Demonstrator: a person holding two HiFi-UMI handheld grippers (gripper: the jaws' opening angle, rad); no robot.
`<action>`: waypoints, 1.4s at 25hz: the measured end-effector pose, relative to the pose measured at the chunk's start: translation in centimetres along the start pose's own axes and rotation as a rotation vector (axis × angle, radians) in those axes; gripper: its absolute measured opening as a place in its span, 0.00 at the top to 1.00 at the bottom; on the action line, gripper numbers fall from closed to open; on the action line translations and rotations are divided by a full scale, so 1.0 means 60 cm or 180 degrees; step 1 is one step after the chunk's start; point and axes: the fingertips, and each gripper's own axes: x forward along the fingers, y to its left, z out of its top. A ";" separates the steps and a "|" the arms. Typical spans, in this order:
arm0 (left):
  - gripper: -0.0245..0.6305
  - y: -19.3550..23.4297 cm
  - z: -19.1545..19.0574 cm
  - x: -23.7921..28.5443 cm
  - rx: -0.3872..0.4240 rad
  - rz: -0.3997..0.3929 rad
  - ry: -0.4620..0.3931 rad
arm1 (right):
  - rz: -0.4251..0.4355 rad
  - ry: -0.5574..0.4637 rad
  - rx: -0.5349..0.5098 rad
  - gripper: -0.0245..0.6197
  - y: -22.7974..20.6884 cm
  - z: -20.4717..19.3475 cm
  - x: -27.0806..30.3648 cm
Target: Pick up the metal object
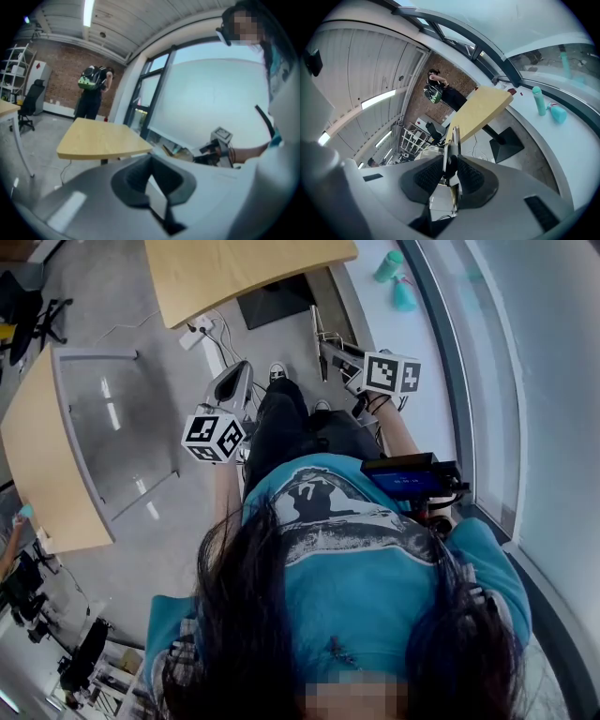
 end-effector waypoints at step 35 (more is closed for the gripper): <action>0.96 0.060 -0.129 -0.312 -0.0020 -0.0438 0.0080 | -0.0119 -0.0149 0.0248 0.81 0.205 -0.322 0.033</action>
